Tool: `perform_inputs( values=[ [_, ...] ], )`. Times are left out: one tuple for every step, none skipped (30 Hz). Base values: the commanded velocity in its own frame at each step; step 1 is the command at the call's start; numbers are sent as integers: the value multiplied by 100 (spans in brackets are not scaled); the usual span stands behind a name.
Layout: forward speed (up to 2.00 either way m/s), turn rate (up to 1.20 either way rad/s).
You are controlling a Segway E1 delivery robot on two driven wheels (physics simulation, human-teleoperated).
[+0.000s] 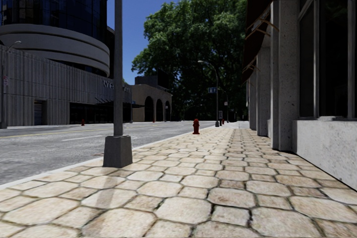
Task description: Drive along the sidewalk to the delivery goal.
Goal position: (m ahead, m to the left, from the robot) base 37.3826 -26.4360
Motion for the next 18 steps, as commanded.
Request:
perform_inputs(
  values=[
    [200, -35],
    [200, -35],
    [200, -35],
    [200, -35],
    [200, -35],
    [200, -35],
    [200, -35],
    [200, -35],
    [200, -35],
    [200, -35],
    [200, -35],
    [200, -35],
    [200, -35],
    [200, -35],
    [200, -35],
    [200, -35],
    [200, -35],
    [200, -35]
  ],
)
